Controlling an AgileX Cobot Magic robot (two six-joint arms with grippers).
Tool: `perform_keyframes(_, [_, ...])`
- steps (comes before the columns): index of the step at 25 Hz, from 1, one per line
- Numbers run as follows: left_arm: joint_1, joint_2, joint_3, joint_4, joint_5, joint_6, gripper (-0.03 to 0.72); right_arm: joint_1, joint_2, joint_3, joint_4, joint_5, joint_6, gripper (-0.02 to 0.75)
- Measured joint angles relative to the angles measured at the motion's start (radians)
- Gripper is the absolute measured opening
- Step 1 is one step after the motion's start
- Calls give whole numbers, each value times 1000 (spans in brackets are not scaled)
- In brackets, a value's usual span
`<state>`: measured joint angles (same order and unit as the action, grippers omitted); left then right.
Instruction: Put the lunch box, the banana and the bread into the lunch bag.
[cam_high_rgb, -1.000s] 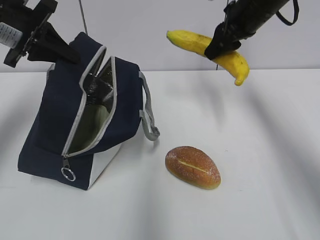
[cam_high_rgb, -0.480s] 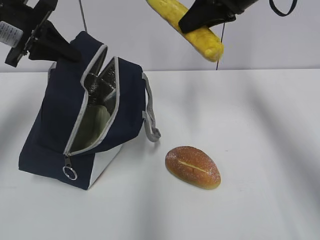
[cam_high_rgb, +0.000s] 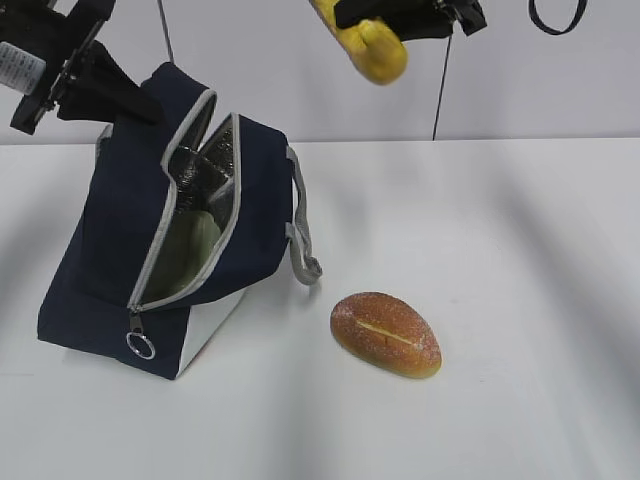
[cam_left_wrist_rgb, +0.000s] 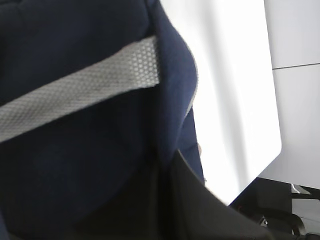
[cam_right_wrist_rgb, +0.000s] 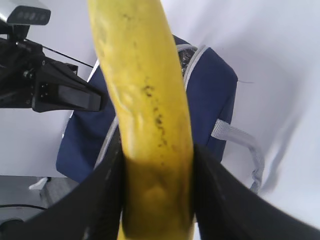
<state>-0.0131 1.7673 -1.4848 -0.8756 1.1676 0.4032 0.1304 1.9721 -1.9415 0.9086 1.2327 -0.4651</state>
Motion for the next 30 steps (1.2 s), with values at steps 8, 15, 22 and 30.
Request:
perform_keyframes(8, [0,0,0,-4,0,0,-1,82,0,40,42,0,136,291])
perform_keyframes(15, [0,0,0,-12,1,0,-1,158,50,56,44,0,229,291])
perform_keyframes(22, [0,4,0,-24,2,0,-1,219,142,58,-24,-8,284,291])
perform_keyframes(30, [0,5,0,-31,25,0,-1,248,185,60,-117,-81,357,292])
